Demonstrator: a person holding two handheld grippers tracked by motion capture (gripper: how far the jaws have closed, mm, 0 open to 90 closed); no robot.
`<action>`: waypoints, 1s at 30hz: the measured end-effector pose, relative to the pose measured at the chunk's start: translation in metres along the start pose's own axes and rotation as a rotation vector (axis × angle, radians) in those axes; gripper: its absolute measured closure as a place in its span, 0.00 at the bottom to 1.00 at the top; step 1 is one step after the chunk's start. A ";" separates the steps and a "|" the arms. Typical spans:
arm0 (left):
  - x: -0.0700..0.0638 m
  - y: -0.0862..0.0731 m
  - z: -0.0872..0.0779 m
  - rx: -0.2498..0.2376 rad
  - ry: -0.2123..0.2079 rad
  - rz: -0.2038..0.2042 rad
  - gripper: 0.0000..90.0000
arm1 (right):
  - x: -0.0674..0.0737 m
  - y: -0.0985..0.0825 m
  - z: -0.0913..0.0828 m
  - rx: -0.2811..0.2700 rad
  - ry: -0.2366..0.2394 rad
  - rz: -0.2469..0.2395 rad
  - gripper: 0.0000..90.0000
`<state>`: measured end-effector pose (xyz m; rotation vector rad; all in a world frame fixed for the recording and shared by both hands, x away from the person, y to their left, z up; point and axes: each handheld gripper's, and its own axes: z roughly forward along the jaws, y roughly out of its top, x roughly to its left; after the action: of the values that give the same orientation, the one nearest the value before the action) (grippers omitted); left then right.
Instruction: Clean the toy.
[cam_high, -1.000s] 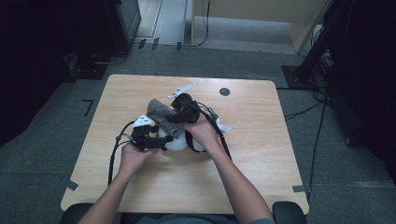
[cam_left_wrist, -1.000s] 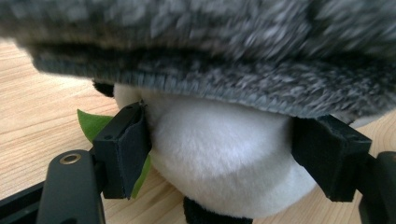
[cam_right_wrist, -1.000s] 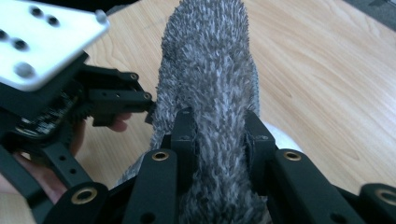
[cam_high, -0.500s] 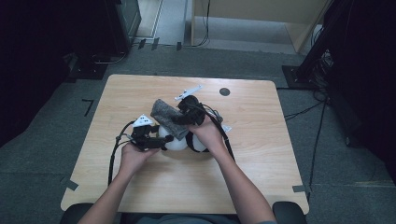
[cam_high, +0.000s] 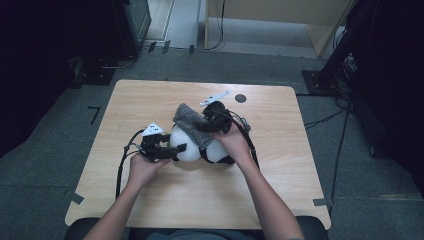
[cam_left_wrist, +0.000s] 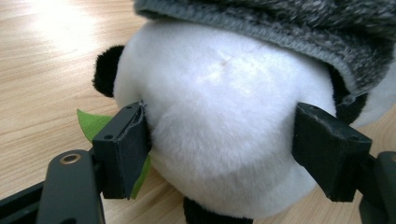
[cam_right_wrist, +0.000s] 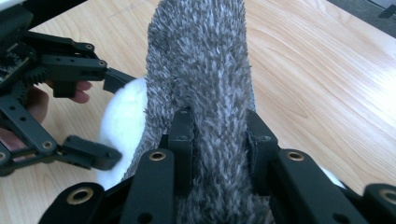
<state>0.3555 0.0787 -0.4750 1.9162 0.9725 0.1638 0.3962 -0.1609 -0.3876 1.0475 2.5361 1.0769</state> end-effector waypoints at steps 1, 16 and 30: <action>0.000 0.000 0.000 0.000 -0.001 -0.001 0.25 | -0.001 -0.001 -0.002 0.000 -0.006 -0.004 0.78; 0.001 0.000 0.000 -0.002 -0.006 -0.004 0.25 | -0.025 -0.021 -0.033 -0.035 -0.047 0.047 0.75; 0.002 -0.001 0.002 -0.008 -0.009 -0.021 0.22 | -0.043 -0.038 -0.059 -0.058 -0.083 0.081 0.75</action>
<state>0.3569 0.0790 -0.4770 1.8970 0.9844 0.1470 0.3825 -0.2413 -0.3758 1.1629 2.4022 1.0972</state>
